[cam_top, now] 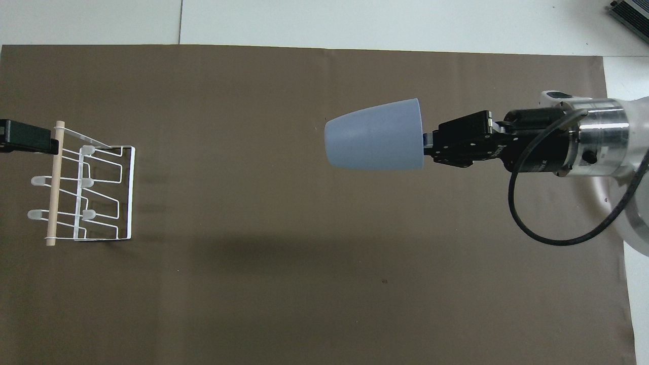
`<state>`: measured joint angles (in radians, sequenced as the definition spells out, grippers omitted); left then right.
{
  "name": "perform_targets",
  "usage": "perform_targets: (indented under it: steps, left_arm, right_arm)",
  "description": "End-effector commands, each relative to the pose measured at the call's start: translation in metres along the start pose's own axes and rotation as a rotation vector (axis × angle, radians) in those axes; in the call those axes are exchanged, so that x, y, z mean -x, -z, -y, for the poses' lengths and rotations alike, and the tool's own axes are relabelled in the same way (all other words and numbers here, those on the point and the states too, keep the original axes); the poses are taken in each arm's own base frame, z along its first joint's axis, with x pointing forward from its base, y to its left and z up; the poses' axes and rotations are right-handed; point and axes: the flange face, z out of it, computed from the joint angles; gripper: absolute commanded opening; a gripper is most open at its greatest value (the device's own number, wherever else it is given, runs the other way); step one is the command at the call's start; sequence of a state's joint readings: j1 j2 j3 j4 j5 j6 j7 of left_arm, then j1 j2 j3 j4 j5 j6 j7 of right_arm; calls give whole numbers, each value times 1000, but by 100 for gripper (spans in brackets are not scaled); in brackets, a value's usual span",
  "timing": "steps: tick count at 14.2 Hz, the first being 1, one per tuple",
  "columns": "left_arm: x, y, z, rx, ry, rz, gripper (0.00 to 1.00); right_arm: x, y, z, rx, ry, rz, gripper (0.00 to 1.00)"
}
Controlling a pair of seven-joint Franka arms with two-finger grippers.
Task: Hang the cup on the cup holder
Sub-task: 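Lift the cup and tip it sideways toward the left gripper, then reach the left gripper toward the cup's closed end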
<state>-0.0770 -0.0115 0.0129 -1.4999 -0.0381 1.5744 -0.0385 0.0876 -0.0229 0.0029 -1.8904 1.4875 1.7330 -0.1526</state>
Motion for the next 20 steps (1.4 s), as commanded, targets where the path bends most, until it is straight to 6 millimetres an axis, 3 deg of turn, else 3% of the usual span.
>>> perform_targets:
  steps: [1,5,10,14,17,20]
  left_arm:
    - [6,0,-16,43,4,-13,100]
    - [10,1,-67,89,-83,-22,100]
    - [15,4,-105,165,-176,-38,100]
    - [27,3,-138,174,-419,-37,100]
    - [32,1,-156,174,-698,-62,100]
    - [45,3,-188,178,-938,-79,100]
  right_arm:
    - [9,-18,-16,-115,-75,-42,0]
    - [9,-51,-36,-184,-118,-61,0]
    - [14,-85,-52,-197,-122,-75,0]
    - [16,-92,-51,-205,-112,-93,0]
    - [16,-92,-52,-203,-113,-94,0]
    - [15,-92,-51,-204,-111,-95,0]
